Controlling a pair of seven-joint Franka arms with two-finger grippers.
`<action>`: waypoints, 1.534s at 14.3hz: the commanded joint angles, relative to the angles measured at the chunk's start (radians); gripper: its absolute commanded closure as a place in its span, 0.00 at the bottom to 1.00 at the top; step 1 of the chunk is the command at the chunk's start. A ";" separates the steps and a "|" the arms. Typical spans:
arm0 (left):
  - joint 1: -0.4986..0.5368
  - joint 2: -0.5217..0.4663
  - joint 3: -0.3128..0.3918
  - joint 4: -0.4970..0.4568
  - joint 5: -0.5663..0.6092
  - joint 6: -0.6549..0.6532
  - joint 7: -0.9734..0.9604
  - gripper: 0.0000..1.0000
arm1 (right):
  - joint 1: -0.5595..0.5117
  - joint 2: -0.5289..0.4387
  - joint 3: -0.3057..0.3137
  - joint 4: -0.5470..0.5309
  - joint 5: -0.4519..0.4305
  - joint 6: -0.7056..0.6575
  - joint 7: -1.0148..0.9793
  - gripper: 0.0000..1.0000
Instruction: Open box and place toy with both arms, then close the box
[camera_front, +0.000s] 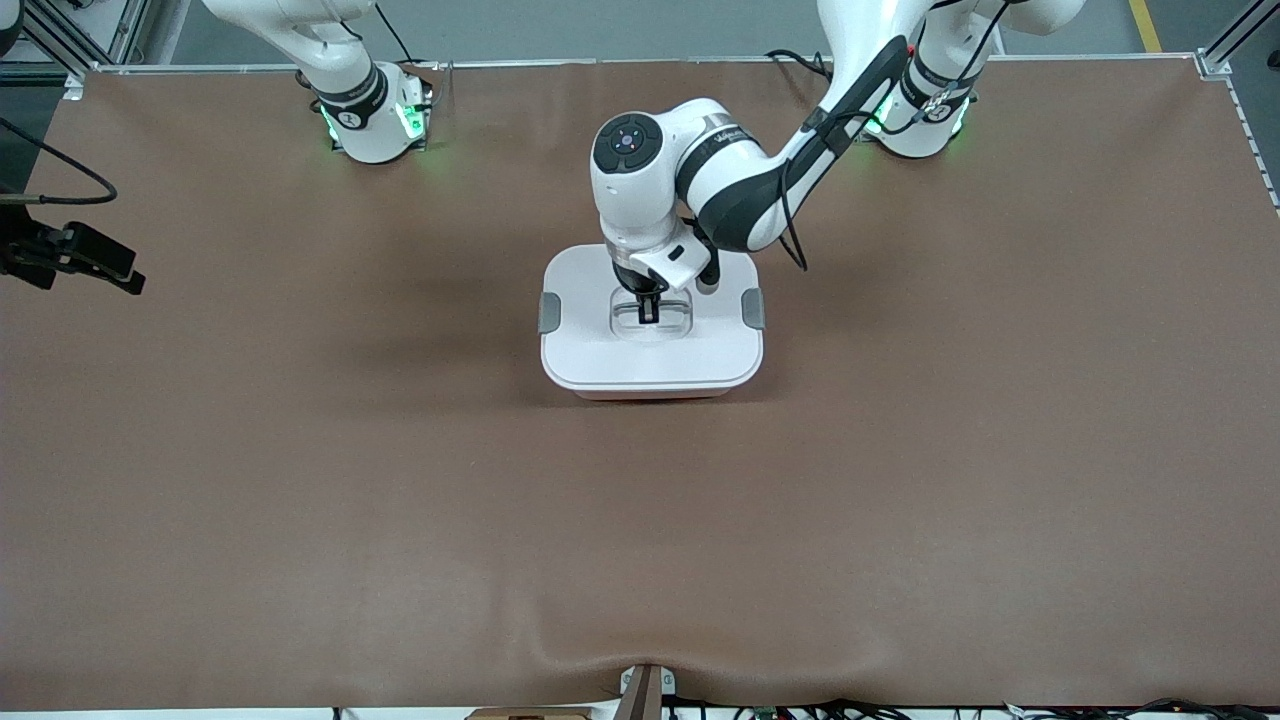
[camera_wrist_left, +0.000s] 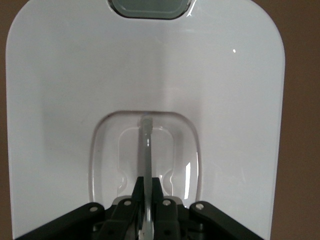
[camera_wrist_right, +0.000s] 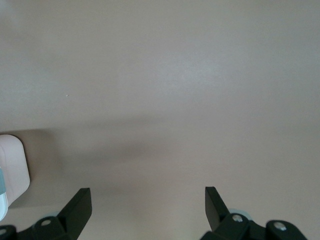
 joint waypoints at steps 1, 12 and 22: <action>0.004 0.027 0.005 0.018 0.031 -0.008 -0.015 0.96 | -0.013 0.005 0.009 0.014 0.002 -0.035 0.005 0.00; 0.050 -0.029 0.008 0.063 0.034 -0.100 0.041 0.00 | -0.010 0.005 0.010 0.016 0.002 -0.040 0.005 0.00; 0.193 -0.153 0.006 0.086 0.022 -0.204 0.334 0.00 | -0.011 0.005 0.010 0.016 0.002 -0.040 0.003 0.00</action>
